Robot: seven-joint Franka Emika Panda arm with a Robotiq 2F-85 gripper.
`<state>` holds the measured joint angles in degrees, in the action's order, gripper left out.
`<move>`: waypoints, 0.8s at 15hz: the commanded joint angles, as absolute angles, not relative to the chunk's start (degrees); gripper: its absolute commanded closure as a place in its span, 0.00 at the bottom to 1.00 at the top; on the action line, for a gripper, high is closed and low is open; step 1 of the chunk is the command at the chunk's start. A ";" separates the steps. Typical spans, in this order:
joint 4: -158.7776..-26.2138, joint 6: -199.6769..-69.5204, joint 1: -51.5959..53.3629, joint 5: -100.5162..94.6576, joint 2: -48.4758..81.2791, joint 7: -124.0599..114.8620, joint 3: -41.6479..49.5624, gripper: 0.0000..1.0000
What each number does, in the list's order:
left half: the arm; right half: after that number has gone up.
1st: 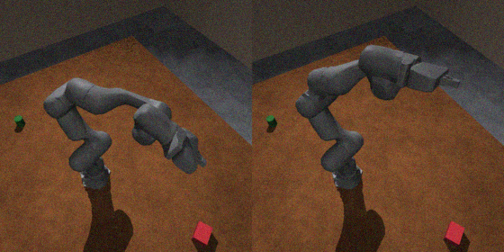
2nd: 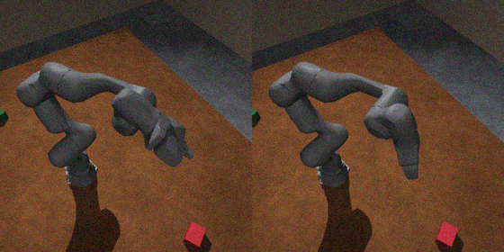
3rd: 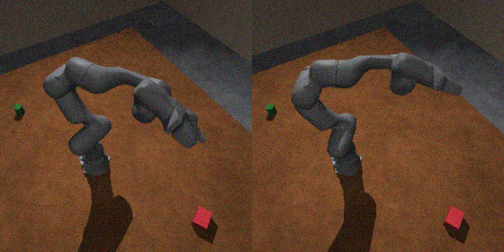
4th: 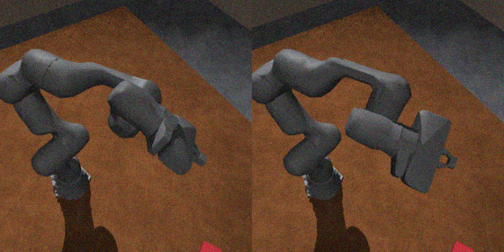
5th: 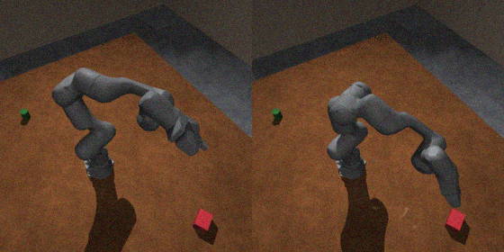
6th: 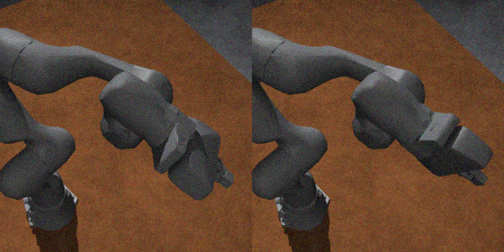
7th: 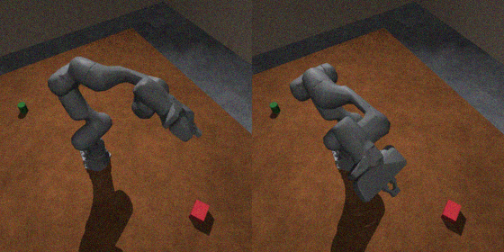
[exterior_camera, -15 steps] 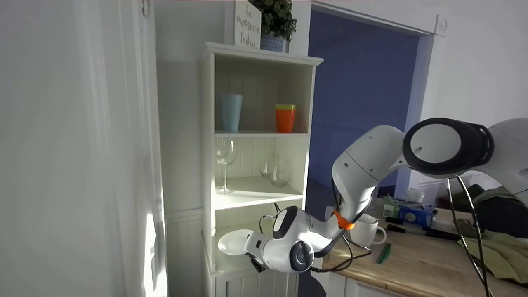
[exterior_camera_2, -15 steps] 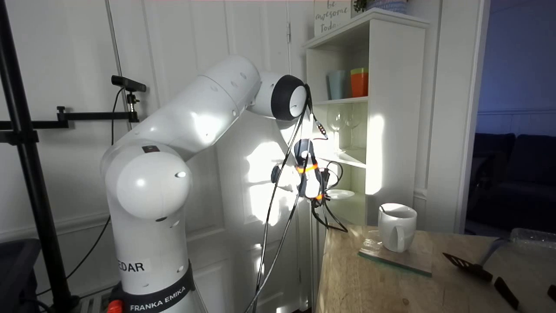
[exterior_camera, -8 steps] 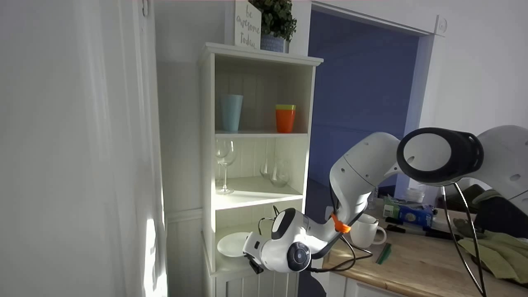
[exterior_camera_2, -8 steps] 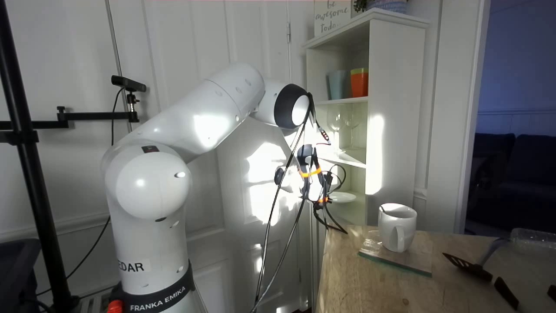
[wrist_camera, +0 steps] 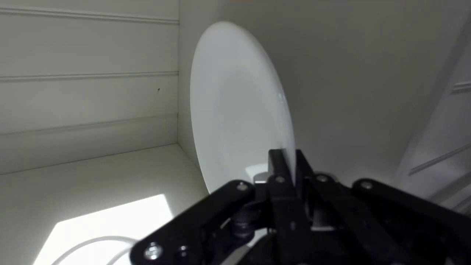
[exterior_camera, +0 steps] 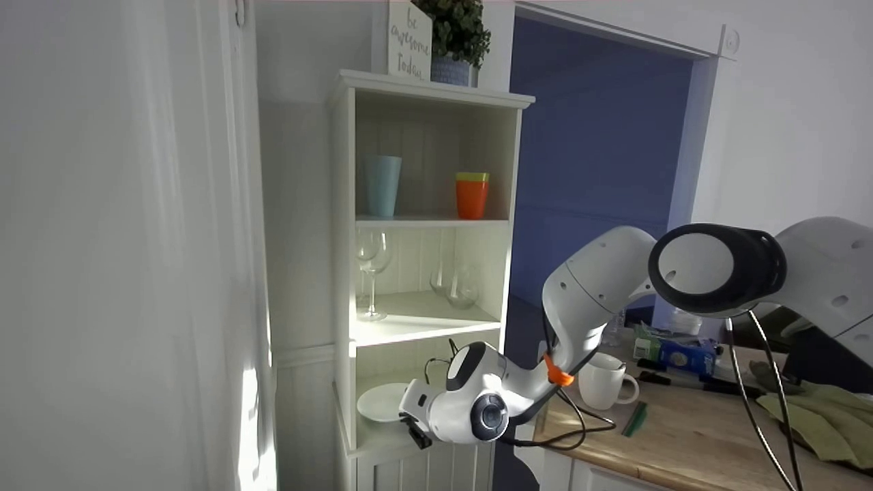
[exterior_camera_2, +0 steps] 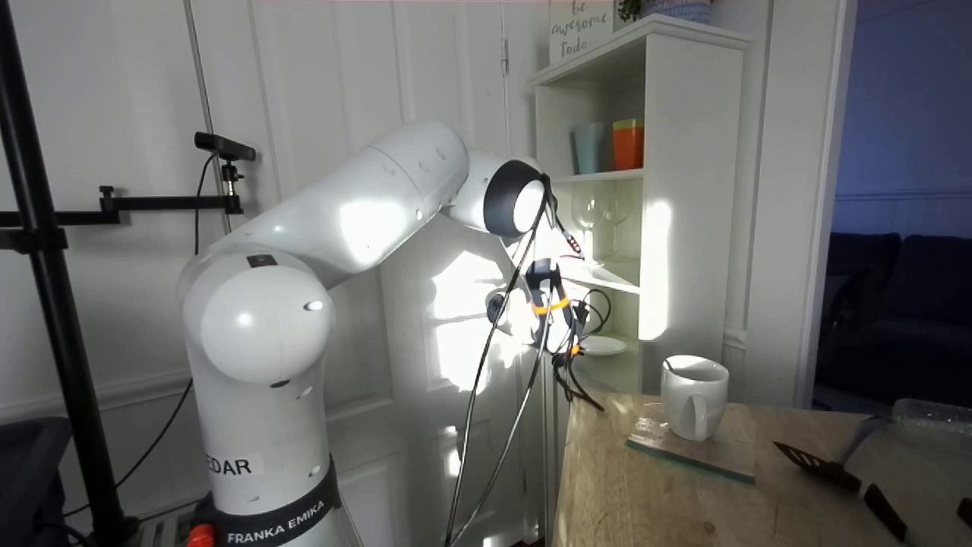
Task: Pick up the white plates and put them on the bottom white shelf
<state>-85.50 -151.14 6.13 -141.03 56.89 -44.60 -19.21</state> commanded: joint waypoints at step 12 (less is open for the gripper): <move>-74.64 -159.51 6.22 -135.77 62.47 -36.35 -18.00 0.98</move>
